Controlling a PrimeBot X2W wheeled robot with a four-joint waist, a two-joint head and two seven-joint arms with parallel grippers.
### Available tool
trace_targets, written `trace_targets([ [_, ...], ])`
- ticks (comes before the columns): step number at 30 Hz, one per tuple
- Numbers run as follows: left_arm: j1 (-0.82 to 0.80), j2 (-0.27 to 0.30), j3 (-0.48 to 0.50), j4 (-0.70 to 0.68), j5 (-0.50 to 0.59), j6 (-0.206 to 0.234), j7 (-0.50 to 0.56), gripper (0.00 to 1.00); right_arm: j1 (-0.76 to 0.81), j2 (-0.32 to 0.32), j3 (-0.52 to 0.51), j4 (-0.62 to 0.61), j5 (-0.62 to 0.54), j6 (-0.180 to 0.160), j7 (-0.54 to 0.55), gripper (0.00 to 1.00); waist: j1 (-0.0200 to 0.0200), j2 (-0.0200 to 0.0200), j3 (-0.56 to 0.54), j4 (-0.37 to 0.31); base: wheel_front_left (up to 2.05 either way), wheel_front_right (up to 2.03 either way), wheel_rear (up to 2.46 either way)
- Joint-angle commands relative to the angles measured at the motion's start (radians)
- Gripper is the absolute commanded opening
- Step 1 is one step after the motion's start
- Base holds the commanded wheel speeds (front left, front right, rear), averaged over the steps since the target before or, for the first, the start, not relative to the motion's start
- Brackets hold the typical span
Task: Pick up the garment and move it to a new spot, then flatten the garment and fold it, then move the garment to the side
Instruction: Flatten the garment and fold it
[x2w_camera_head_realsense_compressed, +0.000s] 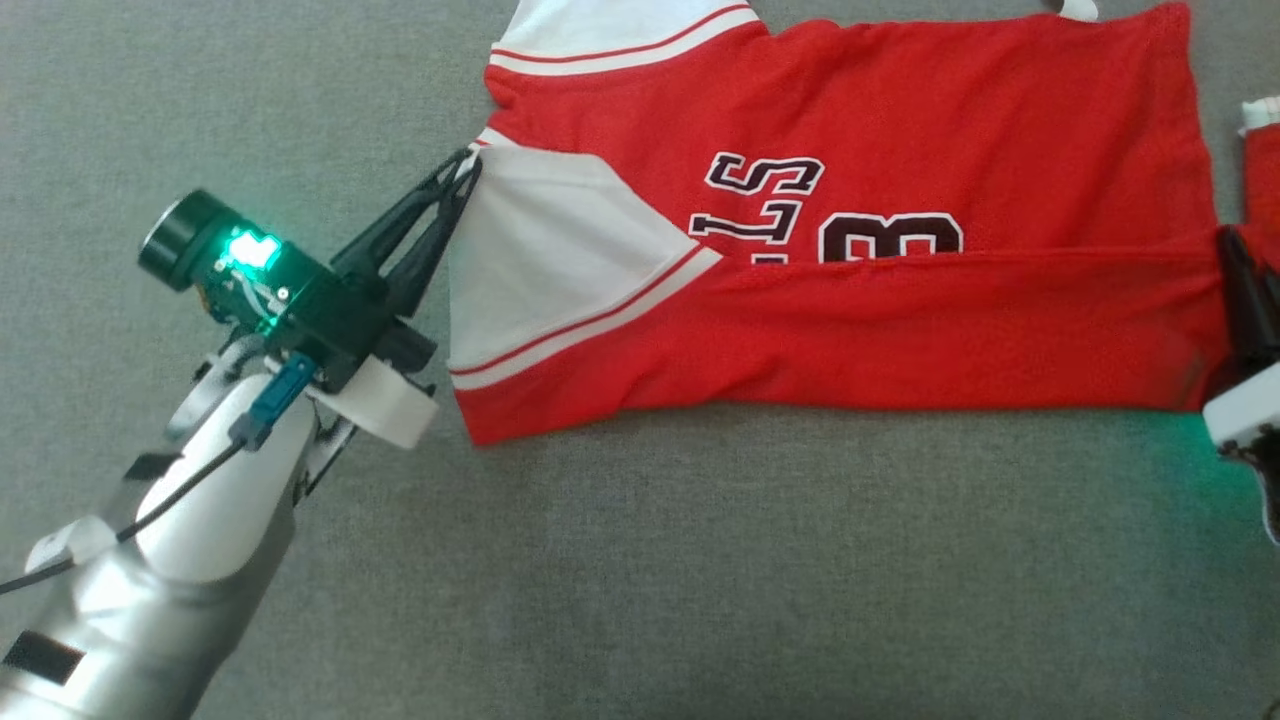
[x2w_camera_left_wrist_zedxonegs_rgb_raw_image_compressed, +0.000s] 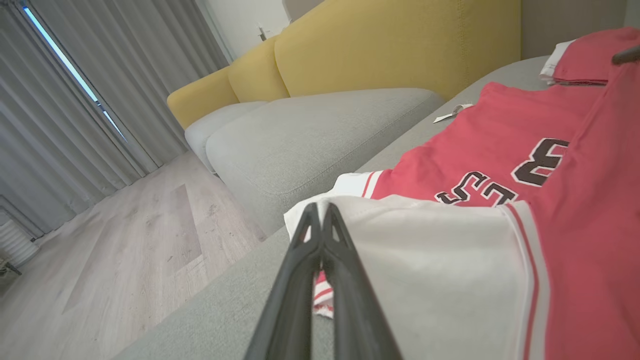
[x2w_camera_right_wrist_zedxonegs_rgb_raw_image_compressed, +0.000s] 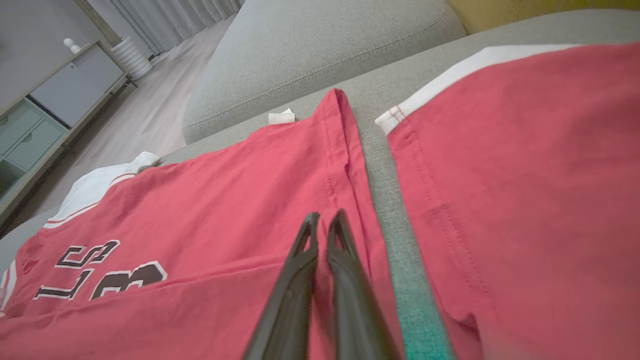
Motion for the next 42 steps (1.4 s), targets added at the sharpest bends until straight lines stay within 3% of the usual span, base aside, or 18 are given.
trace_targets([
  [1, -0.039, 0.029, 0.051, -0.016, 0.004, 0.011, -0.007, 0.0, -0.017, -0.03, 0.016, -0.024, 0.0, -0.001, -0.013, 0.6, -0.0002, 0.0, 0.001, -0.002, 0.0, 0.0, 0.0],
  [2, -0.038, 0.024, 0.059, -0.009, 0.004, 0.018, -0.007, 0.25, -0.022, -0.031, 0.023, -0.017, -0.001, -0.001, -0.02, 1.0, -0.0002, 0.0, 0.001, -0.004, 0.0, 0.0, 0.0],
  [3, -0.032, 0.019, 0.065, -0.001, 0.002, 0.024, -0.007, 0.58, -0.026, -0.031, 0.03, -0.011, -0.002, -0.001, -0.029, 1.0, -0.0002, 0.0, -0.002, -0.006, 0.0, 0.0, 0.0],
  [4, -0.025, 0.013, 0.071, 0.007, 0.001, 0.032, -0.008, 1.0, -0.027, -0.03, 0.037, -0.006, -0.002, -0.001, -0.039, 1.0, -0.0002, 0.0, -0.006, -0.007, 0.0, 0.0, 0.0],
  [10, 0.13, -0.058, 0.145, 0.045, -0.104, 0.093, -0.008, 1.0, 0.023, -0.027, 0.06, -0.009, 0.003, -0.001, -0.114, 1.0, -0.0002, 0.0, -0.055, -0.019, 0.0, 0.0, 0.0],
  [15, 0.311, -0.121, 0.173, 0.046, -0.2, 0.12, -0.008, 1.0, 0.098, -0.005, 0.06, -0.037, 0.019, -0.001, -0.155, 1.0, -0.0002, 0.0, -0.092, -0.024, 0.0, 0.0, 0.0],
  [19, 0.395, -0.152, 0.187, 0.043, -0.267, 0.108, -0.008, 1.0, 0.133, 0.013, 0.06, -0.052, 0.024, -0.001, -0.163, 1.0, -0.0002, 0.0, -0.102, -0.032, 0.0, 0.0, 0.0],
  [31, 0.408, -0.153, 0.159, 0.095, -0.293, 0.088, 0.063, 0.99, 0.131, 0.034, 0.077, -0.026, 0.016, -0.001, -0.164, 1.0, -0.0002, 0.0, -0.088, -0.062, 0.0, 0.0, 0.0],
  [32, 0.409, -0.153, 0.155, 0.098, -0.296, 0.084, 0.072, 0.71, 0.13, 0.035, 0.078, -0.021, 0.015, -0.001, -0.163, 1.0, -0.0002, 0.0, -0.087, -0.062, 0.0, 0.0, 0.0],
  [33, 0.411, -0.153, 0.149, 0.105, -0.299, 0.081, 0.084, 0.26, 0.127, 0.036, 0.081, -0.009, 0.011, -0.001, -0.158, 1.0, -0.0002, 0.0, -0.086, -0.063, 0.0, 0.0, 0.0],
  [34, 0.412, -0.151, 0.147, 0.107, -0.3, 0.081, 0.089, 0.0, 0.125, 0.037, 0.083, -0.003, 0.009, -0.001, -0.154, 1.0, -0.0002, 0.0, -0.086, -0.064, 0.0, 0.0, 0.0],
  [42, 0.405, -0.131, 0.151, 0.087, -0.3, 0.084, 0.078, 0.0, 0.108, 0.049, 0.073, 0.062, -0.012, -0.001, -0.121, 1.0, -0.0002, 0.0, -0.084, -0.054, 0.0, 0.0, 0.0],
])
